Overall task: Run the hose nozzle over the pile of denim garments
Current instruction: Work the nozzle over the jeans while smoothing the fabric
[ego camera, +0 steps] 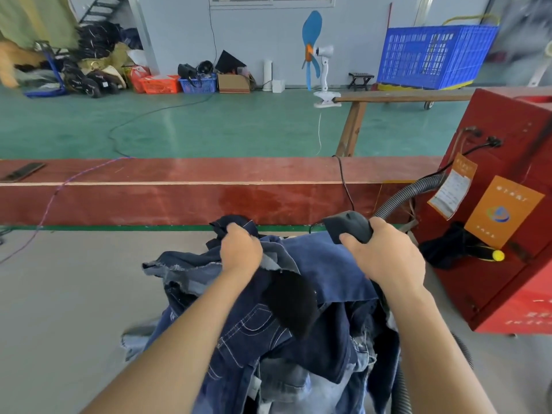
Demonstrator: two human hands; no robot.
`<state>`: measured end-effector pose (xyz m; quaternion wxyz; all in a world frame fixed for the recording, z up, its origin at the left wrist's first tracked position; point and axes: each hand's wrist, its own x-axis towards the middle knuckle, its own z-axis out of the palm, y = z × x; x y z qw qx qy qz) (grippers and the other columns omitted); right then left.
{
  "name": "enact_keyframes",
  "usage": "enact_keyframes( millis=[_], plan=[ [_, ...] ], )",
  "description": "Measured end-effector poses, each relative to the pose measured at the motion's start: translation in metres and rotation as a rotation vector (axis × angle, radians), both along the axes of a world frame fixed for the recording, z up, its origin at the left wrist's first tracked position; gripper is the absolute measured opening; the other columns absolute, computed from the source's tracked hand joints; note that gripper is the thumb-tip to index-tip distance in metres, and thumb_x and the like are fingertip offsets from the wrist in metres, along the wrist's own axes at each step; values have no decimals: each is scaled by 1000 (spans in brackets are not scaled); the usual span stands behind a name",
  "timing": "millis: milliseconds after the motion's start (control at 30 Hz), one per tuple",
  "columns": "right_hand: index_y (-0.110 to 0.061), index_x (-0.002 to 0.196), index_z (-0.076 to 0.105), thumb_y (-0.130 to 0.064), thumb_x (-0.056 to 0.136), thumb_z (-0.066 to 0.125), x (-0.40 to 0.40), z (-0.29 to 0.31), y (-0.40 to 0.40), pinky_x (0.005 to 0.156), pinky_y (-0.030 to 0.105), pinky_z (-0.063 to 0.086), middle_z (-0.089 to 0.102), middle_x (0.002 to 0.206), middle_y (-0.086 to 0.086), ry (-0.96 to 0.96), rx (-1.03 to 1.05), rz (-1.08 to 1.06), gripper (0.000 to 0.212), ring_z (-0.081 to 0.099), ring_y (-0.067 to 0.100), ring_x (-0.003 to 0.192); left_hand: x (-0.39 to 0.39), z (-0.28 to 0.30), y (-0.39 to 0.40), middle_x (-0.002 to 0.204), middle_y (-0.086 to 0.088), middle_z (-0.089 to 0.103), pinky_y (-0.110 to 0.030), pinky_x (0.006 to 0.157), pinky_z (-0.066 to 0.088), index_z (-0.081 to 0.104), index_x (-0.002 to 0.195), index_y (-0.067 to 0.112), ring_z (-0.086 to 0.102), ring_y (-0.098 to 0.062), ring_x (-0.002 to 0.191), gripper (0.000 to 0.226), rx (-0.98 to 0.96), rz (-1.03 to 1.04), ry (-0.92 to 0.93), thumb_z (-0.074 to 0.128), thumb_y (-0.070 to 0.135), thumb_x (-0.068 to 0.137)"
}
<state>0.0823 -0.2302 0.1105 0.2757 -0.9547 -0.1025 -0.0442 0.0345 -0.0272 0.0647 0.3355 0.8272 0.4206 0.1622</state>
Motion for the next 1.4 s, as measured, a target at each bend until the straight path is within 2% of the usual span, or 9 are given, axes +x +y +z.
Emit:
enact_keyframes(
  millis=[233, 400, 533, 633, 767, 1033, 1233, 1300, 1400],
  plan=[
    [-16, 90, 48, -46, 89, 57, -4, 0, 1, 59, 30, 34, 50, 72, -4, 6, -24, 18, 32, 51, 25, 72, -73, 44, 6, 90, -5, 68, -32, 65, 48, 67, 94, 16, 62, -24, 79, 19, 570, -634, 429, 50, 20, 88],
    [-16, 90, 48, -46, 89, 56, -8, 0, 4, 60, 31, 36, 52, 74, -3, 9, -24, 49, 31, 53, 26, 73, -116, -15, -10, 99, -12, 65, -39, 77, 49, 57, 105, 9, 63, -30, 88, 31, 208, -1033, 797, 54, 37, 92],
    [-16, 90, 48, -47, 89, 56, -7, -1, 5, 59, 31, 37, 53, 74, -3, 9, -34, 56, 32, 55, 26, 74, -87, -4, 13, 69, 2, 70, -30, 65, 54, 61, 64, 20, 61, -12, 52, 50, 45, -900, 575, 44, 54, 96],
    [-16, 89, 48, -47, 89, 57, -6, 0, 5, 59, 31, 37, 54, 74, -2, 10, -37, 57, 32, 56, 26, 74, -58, -6, 16, 91, 5, 65, -33, 78, 46, 65, 97, 23, 60, -16, 93, 17, 386, -841, 344, 54, 36, 97],
    [-17, 88, 48, -47, 89, 57, -5, -2, 5, 57, 30, 36, 52, 72, -4, 10, -42, 56, 32, 54, 24, 71, -42, -27, 15, 136, 5, 46, -50, 116, 15, 43, 140, 26, 37, -18, 132, 70, 497, -953, 636, 70, 51, 80],
    [-16, 91, 49, -45, 89, 56, -2, 0, 2, 59, 31, 36, 55, 76, -3, 12, -39, 50, 30, 54, 25, 74, -53, -30, 29, 95, 14, 39, -46, 119, 5, 39, 100, 21, 41, -10, 95, 72, 498, -950, 577, 82, 61, 58],
    [-17, 93, 50, -47, 89, 56, -4, 2, -1, 58, 30, 36, 54, 74, -4, 10, -38, 35, 31, 53, 23, 72, -81, 0, 0, 114, 10, 44, -44, 104, 34, 46, 112, 26, 44, -17, 111, 86, 386, -697, 486, 41, 94, 60],
    [-17, 93, 50, -47, 89, 57, -5, 3, 0, 59, 31, 37, 54, 75, -4, 13, -37, 41, 31, 54, 23, 73, -93, -4, -18, 126, 1, 41, -49, 107, 32, 43, 121, 21, 40, -24, 121, 82, 527, -667, 709, 50, 83, 68],
    [-16, 93, 51, -46, 89, 57, -7, 4, 1, 59, 31, 39, 57, 78, -1, 20, -33, 55, 30, 56, 24, 74, -110, -6, -25, 140, -16, 30, -47, 99, 41, 30, 137, 14, 40, -38, 126, 63, 604, -507, 961, 66, 25, 88]
  ],
)
